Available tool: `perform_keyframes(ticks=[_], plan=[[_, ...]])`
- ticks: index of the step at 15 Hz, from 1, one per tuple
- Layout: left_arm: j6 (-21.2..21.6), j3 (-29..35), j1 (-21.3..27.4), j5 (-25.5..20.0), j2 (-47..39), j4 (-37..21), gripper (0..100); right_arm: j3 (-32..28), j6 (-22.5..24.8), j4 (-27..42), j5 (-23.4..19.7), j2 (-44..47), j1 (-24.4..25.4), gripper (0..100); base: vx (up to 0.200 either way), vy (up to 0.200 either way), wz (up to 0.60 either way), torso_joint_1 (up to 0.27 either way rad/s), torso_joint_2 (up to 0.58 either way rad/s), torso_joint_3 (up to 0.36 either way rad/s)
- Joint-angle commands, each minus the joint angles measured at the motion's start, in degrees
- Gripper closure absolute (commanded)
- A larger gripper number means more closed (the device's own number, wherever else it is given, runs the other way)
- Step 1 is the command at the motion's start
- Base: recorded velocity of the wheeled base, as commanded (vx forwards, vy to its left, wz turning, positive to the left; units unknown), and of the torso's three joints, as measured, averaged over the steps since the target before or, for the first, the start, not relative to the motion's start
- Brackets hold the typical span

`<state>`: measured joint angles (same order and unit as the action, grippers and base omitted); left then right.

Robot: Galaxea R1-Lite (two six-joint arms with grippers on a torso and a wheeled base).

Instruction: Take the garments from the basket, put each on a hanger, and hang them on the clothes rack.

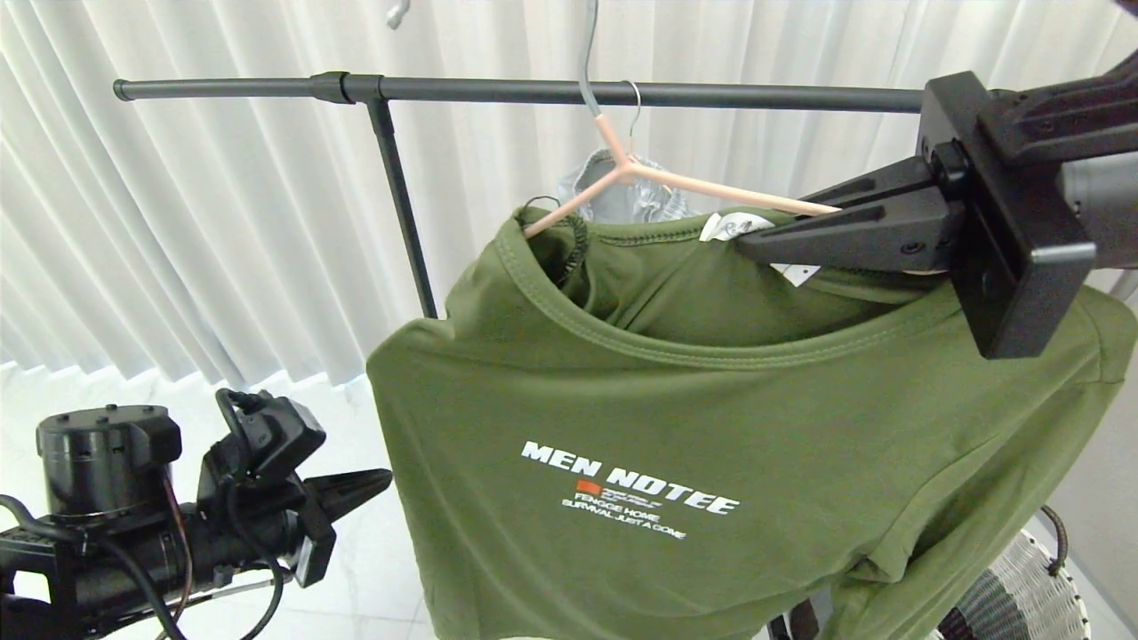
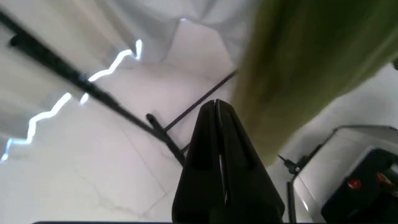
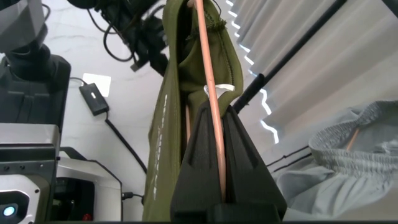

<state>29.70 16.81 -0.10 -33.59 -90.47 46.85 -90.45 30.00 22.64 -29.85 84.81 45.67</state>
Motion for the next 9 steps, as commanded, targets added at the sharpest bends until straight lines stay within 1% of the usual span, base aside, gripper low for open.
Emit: perform_keyframes(ticks=[1, 2, 3, 6, 8, 9], plan=[[-2.6, 2.0, -2.4, 0.0, 1.5, 0.7, 100, 0.2, 0.1, 0.2, 0.0, -0.3, -1.5, 100, 0.000, 0.000, 0.00, 0.000, 0.00, 0.000], [-5.6, 3.0, -2.4, 0.1, 2.5, 1.8, 100, 0.2, 0.1, 0.9, 0.0, -0.2, -2.2, 100, 0.000, 0.000, 0.00, 0.000, 0.00, 0.000], [-7.1, 3.0, -2.4, 0.3, 3.6, 2.9, 100, 0.2, 0.1, 1.2, 0.0, 0.0, -2.8, 100, 0.000, 0.000, 0.00, 0.000, 0.00, 0.000], [-6.8, 0.9, -1.9, 0.3, 7.4, 3.2, 100, 0.1, 0.1, 1.2, 0.7, 0.6, -3.1, 100, 0.000, 0.000, 0.00, 0.000, 0.00, 0.000], [-6.7, -0.6, -0.5, 0.3, 10.9, 3.2, 100, 0.1, 0.3, 1.1, 1.5, 1.1, -3.1, 100, 0.000, 0.000, 0.00, 0.000, 0.00, 0.000], [-6.7, -0.7, 1.4, 0.3, 12.2, 3.2, 100, 0.1, 0.3, 1.0, 1.8, 1.4, -3.0, 100, 0.000, 0.000, 0.00, 0.000, 0.00, 0.000]])
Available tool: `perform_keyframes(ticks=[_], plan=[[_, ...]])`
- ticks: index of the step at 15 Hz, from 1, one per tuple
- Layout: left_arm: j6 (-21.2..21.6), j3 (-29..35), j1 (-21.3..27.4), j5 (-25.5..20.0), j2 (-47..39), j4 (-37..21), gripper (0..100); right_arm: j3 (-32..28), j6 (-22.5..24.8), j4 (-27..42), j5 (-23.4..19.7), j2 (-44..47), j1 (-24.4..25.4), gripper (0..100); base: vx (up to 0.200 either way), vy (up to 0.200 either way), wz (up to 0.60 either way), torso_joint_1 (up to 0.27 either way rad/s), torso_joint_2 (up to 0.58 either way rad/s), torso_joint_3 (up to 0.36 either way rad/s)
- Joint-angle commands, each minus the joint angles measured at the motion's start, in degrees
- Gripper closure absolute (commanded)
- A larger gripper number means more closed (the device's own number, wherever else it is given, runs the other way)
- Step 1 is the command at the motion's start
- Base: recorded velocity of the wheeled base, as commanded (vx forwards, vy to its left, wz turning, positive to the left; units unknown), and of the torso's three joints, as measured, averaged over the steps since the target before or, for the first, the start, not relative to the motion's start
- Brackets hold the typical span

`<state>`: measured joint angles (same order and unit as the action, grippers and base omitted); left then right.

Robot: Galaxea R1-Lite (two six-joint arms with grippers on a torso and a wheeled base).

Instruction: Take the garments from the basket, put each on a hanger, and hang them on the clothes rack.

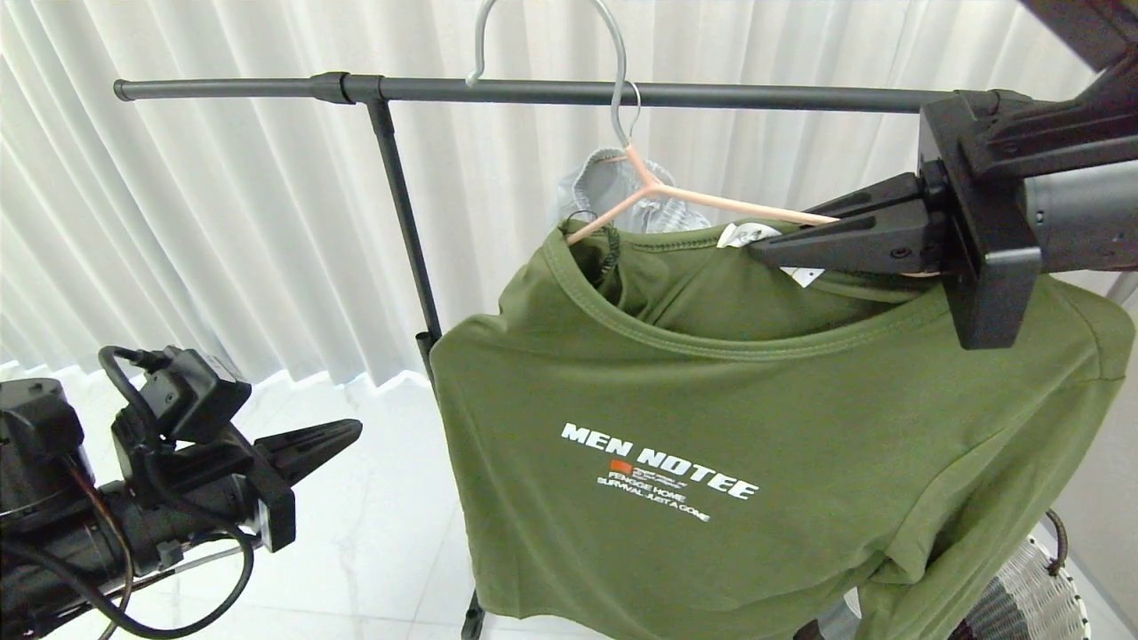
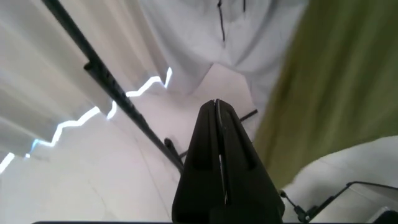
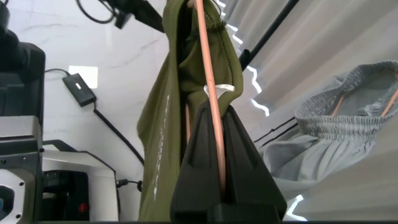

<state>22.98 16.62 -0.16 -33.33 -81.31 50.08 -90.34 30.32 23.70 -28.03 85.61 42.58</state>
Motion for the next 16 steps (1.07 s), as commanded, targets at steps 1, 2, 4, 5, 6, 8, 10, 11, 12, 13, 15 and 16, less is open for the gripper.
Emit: perform_keyframes(ticks=[1, 2, 4, 5, 6, 8, 10, 11, 12, 13, 15, 16], plan=[[0.0, -0.4, 5.0, 0.2, 4.5, 0.0, 100, -0.2, 0.0, -0.3, 0.5, 1.4, 0.2, 100, 0.000, 0.000, 0.00, 0.000, 0.00, 0.000], [0.0, -0.5, 7.2, 0.8, 4.9, 0.0, 100, -0.4, 0.0, -0.8, 0.7, 1.9, 0.3, 100, 0.000, 0.000, 0.00, 0.000, 0.00, 0.000], [0.0, -1.7, 9.5, 6.3, 3.3, 0.0, 100, -0.5, -0.3, -2.6, 0.6, 2.2, 0.7, 100, 0.000, 0.000, 0.00, 0.000, 0.00, 0.000], [0.0, -1.9, 9.5, 7.7, 2.1, 0.0, 100, -0.5, -0.3, -2.7, 0.5, 2.0, 0.9, 100, 0.000, 0.000, 0.00, 0.000, 0.00, 0.000], [0.0, -1.6, 9.3, 10.8, -1.3, 0.0, 100, -0.4, -0.3, -2.7, 0.1, 1.1, 1.4, 100, 0.000, 0.000, 0.00, 0.000, 0.00, 0.000], [-0.4, -0.9, 9.0, 11.3, -3.5, 0.0, 100, -0.2, -0.5, -2.5, 0.1, 0.0, 2.6, 100, 0.000, 0.000, 0.00, 0.000, 0.00, 0.000], [-0.6, -0.8, 9.2, 10.0, -3.5, 0.0, 100, -0.2, -0.5, -2.6, 0.1, -0.4, 3.0, 100, 0.000, 0.000, 0.00, 0.000, 0.00, 0.000], [-0.5, -1.0, 9.2, 9.5, -3.3, 0.0, 100, -0.2, -0.5, -2.6, 0.2, -0.4, 3.0, 100, 0.000, 0.000, 0.00, 0.000, 0.00, 0.000], [-0.4, -1.2, 9.1, 9.5, -3.1, 0.0, 100, -0.2, -0.5, -2.7, 0.2, -0.3, 3.0, 100, 0.000, 0.000, 0.00, 0.000, 0.00, 0.000], [-0.2, -1.9, 8.9, 9.5, -2.4, 0.0, 100, -0.3, -0.5, -2.8, 0.2, -0.2, 3.0, 100, 0.000, 0.000, 0.00, 0.000, 0.00, 0.000], [0.0, -2.5, 9.0, 9.4, -0.3, 0.0, 100, -0.3, -0.5, -2.8, 0.1, -0.1, 3.0, 100, 0.000, 0.000, 0.00, 0.000, 0.00, 0.000], [0.0, -2.6, 9.1, 9.4, 0.2, 0.0, 100, -0.3, -0.5, -2.8, 0.2, -0.1, 3.0, 100, 0.000, 0.000, 0.00, 0.000, 0.00, 0.000]])
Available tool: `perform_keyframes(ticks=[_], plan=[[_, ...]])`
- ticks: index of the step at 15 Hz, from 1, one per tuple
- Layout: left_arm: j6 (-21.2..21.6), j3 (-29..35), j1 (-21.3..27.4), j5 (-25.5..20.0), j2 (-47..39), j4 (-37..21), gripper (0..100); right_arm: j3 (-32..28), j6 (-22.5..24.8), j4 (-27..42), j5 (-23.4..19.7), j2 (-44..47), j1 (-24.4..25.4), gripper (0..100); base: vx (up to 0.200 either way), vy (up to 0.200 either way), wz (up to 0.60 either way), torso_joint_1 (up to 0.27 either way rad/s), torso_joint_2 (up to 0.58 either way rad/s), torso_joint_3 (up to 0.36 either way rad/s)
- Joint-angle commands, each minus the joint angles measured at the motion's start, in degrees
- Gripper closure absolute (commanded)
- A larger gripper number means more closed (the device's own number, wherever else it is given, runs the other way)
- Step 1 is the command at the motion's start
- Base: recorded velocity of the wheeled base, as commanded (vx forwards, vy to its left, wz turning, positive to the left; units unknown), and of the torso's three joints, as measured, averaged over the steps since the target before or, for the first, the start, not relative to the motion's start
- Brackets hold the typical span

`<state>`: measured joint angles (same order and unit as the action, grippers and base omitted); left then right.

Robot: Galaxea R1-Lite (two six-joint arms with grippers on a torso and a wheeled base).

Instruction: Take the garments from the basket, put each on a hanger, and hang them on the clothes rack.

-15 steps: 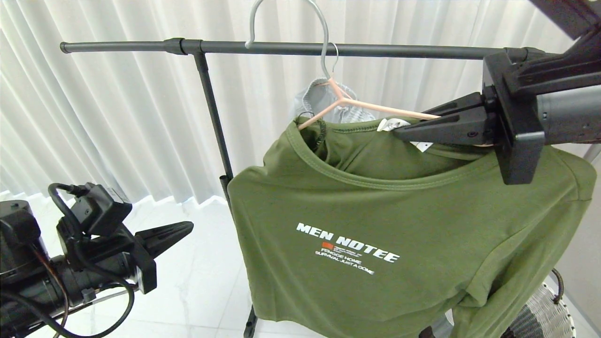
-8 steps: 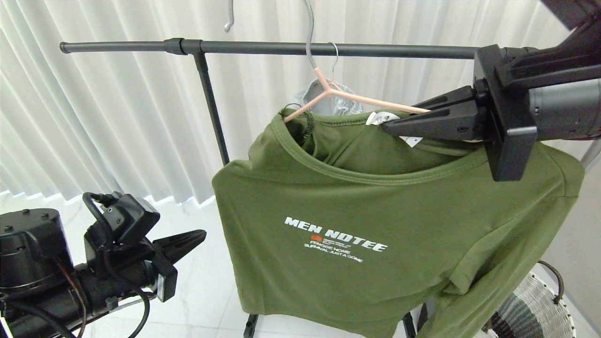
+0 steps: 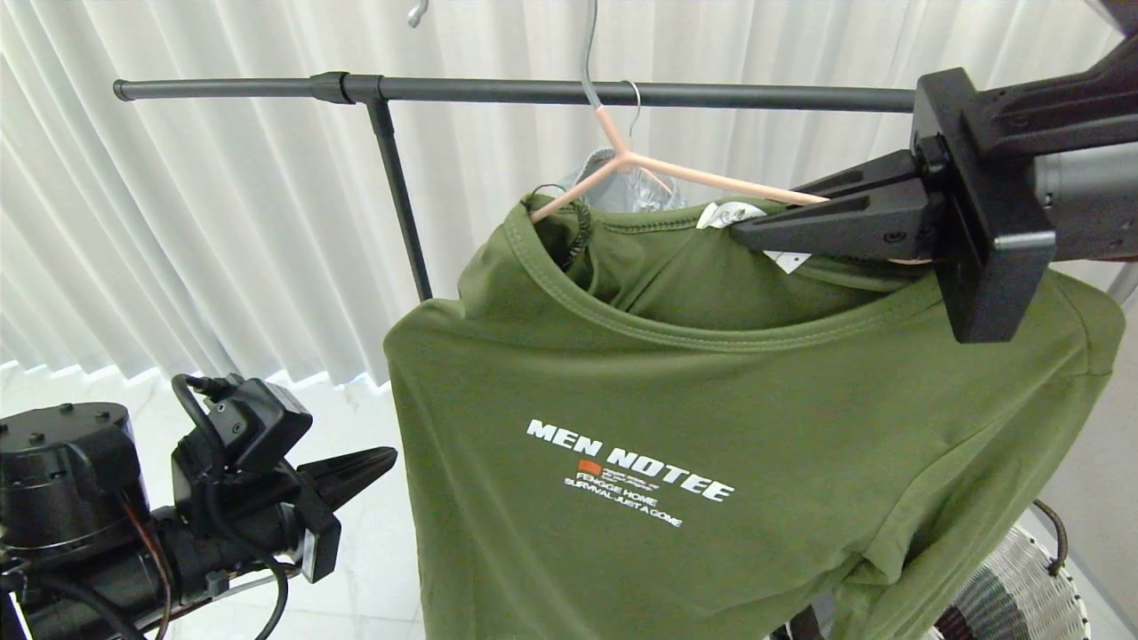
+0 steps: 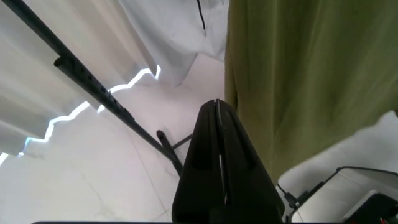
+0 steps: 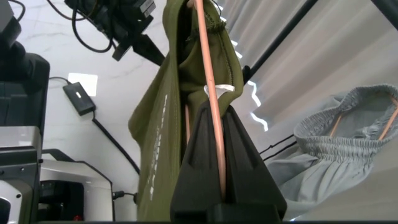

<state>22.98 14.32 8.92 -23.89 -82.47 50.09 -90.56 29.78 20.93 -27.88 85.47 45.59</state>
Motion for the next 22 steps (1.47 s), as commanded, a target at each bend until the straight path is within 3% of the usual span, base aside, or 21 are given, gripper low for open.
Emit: perform_keyframes(ticks=[1, 6, 9, 10, 15, 22], plan=[[0.0, -0.4, 0.2, 0.0, 1.7, 0.0, 0, 0.0, 0.0, 0.0, 0.0, 0.0, 0.0, 100, 0.000, 0.000, 0.00, 0.000, 0.00, 0.000], [-0.3, -0.7, 0.3, -3.4, 3.2, 0.0, 0, -0.1, 0.0, 0.0, -0.1, 0.0, 0.2, 100, 0.000, 0.000, 0.00, 0.000, 0.00, 0.000], [-0.6, 2.7, 1.0, -3.5, -0.1, 0.0, 0, -0.1, -0.1, 0.0, 0.0, 0.0, 2.3, 100, 0.000, 0.000, 0.00, 0.000, 0.00, 0.000], [-0.6, 3.4, 1.4, -3.5, -0.9, 0.0, 100, -0.1, -0.2, 0.0, 0.2, 0.0, 2.5, 100, 0.000, 0.000, 0.00, 0.000, 0.00, 0.000], [-0.6, 3.6, 2.9, -3.4, -1.6, 0.0, 100, 0.1, -0.3, 0.1, 0.6, 0.0, 2.2, 100, 0.000, 0.000, 0.00, 0.000, 0.00, 0.000], [-0.8, 3.4, 2.2, -3.4, 0.6, 0.6, 100, 0.1, -0.2, 7.4, 4.4, -0.1, -4.6, 100, 0.000, 0.000, 0.00, 0.000, 0.00, 0.000]])
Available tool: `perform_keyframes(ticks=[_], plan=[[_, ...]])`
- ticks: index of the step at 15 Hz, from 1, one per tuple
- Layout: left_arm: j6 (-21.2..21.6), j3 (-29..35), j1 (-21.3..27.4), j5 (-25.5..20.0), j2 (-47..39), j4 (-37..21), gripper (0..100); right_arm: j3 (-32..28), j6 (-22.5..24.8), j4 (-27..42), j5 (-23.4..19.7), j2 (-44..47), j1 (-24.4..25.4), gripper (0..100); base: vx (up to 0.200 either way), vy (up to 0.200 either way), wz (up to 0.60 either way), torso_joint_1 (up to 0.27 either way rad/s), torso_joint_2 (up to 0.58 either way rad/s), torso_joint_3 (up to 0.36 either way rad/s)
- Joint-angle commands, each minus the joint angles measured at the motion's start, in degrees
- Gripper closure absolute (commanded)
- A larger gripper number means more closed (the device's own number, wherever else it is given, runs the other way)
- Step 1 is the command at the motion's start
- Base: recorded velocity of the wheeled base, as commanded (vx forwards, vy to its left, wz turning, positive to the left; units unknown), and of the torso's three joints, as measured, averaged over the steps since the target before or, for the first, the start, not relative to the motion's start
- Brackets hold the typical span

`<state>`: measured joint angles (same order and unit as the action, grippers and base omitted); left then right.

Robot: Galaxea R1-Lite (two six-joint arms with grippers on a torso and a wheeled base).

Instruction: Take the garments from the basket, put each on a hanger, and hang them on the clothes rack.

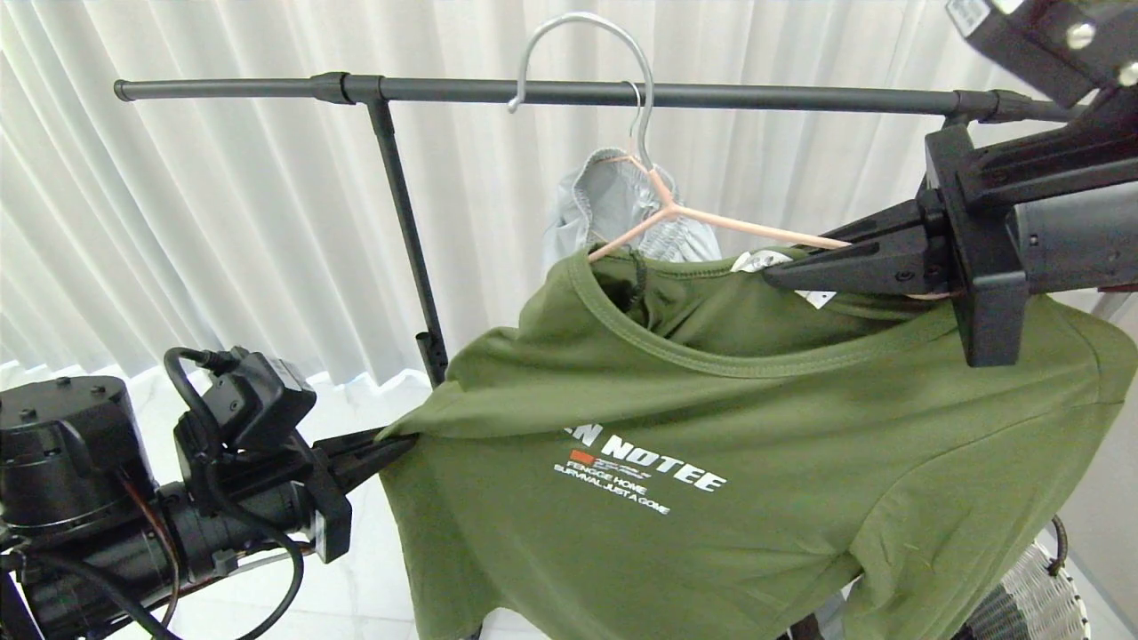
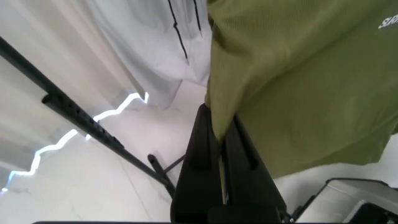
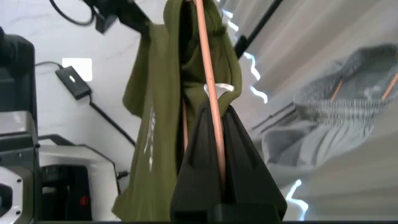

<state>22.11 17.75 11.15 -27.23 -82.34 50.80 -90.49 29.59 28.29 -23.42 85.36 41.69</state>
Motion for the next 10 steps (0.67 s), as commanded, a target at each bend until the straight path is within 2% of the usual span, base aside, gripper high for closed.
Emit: perform_keyframes(ticks=[1, 5, 10], plan=[[0.0, 0.1, 0.0, 0.0, 0.4, 0.7, 100, 0.1, 0.0, 1.7, 1.4, 0.1, -1.7, 100, 0.000, 0.000, 0.00, 0.000, 0.00, 0.000], [0.0, 0.1, 0.0, 0.0, 1.2, 1.6, 100, 0.2, 0.2, 5.1, 3.6, 0.6, -4.5, 100, 0.000, 0.000, 0.00, 0.000, 0.00, 0.000], [0.6, -4.0, 3.5, 0.0, 6.1, 1.5, 100, -0.4, -0.8, 5.1, 10.7, 2.0, -6.3, 100, 0.000, 0.000, 0.00, 0.000, 0.00, 0.000]])
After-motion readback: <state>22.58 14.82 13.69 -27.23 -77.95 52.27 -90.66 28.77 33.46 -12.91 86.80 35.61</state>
